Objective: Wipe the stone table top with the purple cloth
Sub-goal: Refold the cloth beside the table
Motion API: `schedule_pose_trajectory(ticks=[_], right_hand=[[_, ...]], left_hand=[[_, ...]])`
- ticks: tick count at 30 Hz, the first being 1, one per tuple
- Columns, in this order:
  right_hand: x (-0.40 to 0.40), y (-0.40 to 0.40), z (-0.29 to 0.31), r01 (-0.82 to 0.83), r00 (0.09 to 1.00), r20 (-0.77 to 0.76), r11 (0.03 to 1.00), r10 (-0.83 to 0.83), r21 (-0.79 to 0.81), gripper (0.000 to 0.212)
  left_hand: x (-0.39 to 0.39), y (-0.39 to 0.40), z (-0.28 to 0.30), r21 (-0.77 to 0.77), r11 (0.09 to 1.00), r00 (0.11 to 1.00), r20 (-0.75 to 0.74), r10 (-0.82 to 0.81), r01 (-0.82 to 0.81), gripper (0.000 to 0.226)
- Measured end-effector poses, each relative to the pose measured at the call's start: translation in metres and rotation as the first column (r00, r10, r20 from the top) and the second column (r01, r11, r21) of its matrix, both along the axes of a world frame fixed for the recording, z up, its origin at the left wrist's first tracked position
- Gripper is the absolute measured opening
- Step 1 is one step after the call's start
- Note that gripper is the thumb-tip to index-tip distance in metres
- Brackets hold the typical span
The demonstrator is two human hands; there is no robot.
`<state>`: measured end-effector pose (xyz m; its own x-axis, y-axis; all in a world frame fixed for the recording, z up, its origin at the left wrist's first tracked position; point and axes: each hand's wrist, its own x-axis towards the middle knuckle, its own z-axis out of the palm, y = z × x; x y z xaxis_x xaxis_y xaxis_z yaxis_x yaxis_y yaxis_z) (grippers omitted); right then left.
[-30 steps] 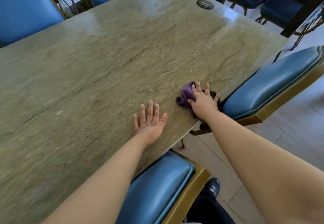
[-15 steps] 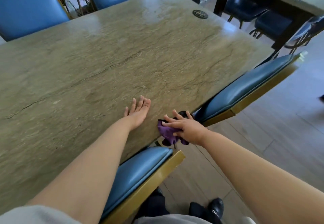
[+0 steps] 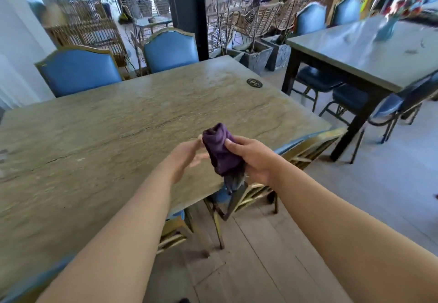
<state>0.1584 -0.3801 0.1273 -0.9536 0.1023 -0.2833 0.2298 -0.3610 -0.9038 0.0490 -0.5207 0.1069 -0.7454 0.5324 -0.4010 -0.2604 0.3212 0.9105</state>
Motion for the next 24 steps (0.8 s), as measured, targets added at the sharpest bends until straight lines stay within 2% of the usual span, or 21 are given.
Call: schedule_pose_trajectory(ticks=[3,5,7,10,13,16,18,21,24], right_hand=[[0.011,0.018,0.025,0.079,0.994,-0.065,0.995,-0.083,-0.060,0.031],[0.020,0.029,0.033,0.135,0.986,-0.085,0.987,-0.142,-0.085,0.032],[0.029,0.040,0.036,0.193,0.976,-0.085,0.976,-0.201,-0.097,0.031],[0.040,0.057,0.039,0.295,0.952,-0.053,0.950,-0.301,-0.103,0.029],[0.048,0.075,0.043,0.404,0.914,0.003,0.912,-0.405,-0.069,0.024],[0.050,0.098,0.048,0.418,0.909,0.020,0.908,-0.417,-0.029,0.019],[0.050,0.117,0.052,0.374,0.927,0.004,0.926,-0.375,0.049,0.031],[0.046,0.154,0.056,0.343,0.938,-0.045,0.896,-0.344,0.284,0.046],[0.041,0.198,0.053,0.358,0.933,-0.092,0.859,-0.349,0.366,0.041]], left_hand=[[0.033,0.030,0.010,0.292,0.949,0.985,0.152,0.077,-0.120,0.061],[0.053,0.049,0.016,0.421,0.885,0.966,0.235,0.106,-0.200,0.057],[0.070,0.064,0.016,0.502,0.848,0.980,0.180,0.090,-0.170,0.048],[0.090,0.078,0.011,0.471,0.877,0.992,-0.036,0.124,-0.093,0.046],[0.099,0.100,0.013,0.482,0.866,0.977,-0.086,0.193,-0.129,0.038],[0.099,0.129,0.021,0.434,0.880,0.954,-0.127,0.272,-0.193,0.027],[0.094,0.149,0.026,0.395,0.889,0.933,-0.168,0.318,-0.232,0.023],[0.084,0.184,0.034,0.317,0.913,0.891,-0.286,0.352,-0.258,0.016],[0.072,0.227,0.039,0.255,0.944,0.863,-0.406,0.300,-0.208,0.025]])
